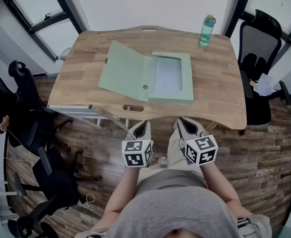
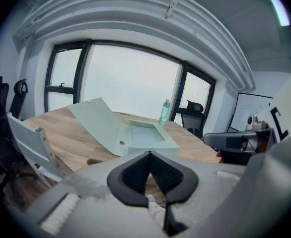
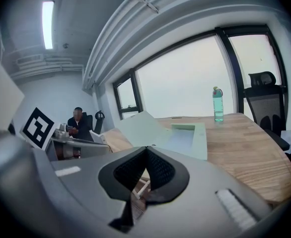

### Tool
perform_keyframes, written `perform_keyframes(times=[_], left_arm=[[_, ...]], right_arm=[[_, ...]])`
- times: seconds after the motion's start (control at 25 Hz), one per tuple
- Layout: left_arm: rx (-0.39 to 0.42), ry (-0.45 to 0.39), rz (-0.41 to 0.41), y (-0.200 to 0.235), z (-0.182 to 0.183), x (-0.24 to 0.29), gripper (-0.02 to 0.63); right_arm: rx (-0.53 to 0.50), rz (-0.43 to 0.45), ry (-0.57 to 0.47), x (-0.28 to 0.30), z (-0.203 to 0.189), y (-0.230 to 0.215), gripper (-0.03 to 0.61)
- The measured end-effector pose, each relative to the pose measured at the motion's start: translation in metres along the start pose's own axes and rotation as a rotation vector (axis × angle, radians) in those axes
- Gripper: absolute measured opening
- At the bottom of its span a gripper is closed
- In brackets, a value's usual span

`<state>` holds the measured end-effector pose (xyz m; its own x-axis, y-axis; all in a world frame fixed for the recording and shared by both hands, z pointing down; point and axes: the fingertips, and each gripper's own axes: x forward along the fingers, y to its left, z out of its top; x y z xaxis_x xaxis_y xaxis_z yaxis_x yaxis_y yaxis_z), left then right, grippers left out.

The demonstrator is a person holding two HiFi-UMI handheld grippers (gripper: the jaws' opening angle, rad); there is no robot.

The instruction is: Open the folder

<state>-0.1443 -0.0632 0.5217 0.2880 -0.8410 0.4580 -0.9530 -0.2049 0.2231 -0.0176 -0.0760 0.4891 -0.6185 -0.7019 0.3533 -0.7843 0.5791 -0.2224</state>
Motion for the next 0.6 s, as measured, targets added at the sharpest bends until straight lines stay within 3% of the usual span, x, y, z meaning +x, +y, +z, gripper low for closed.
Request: perform_keyframes(times=[0.6], left_arm=[[0.015,0.001,-0.031,-0.006,0.009,0.002,0.005]], right_arm=[[-0.027,-0.020,-0.019,0.001,0.015,-0.004,-0.002]])
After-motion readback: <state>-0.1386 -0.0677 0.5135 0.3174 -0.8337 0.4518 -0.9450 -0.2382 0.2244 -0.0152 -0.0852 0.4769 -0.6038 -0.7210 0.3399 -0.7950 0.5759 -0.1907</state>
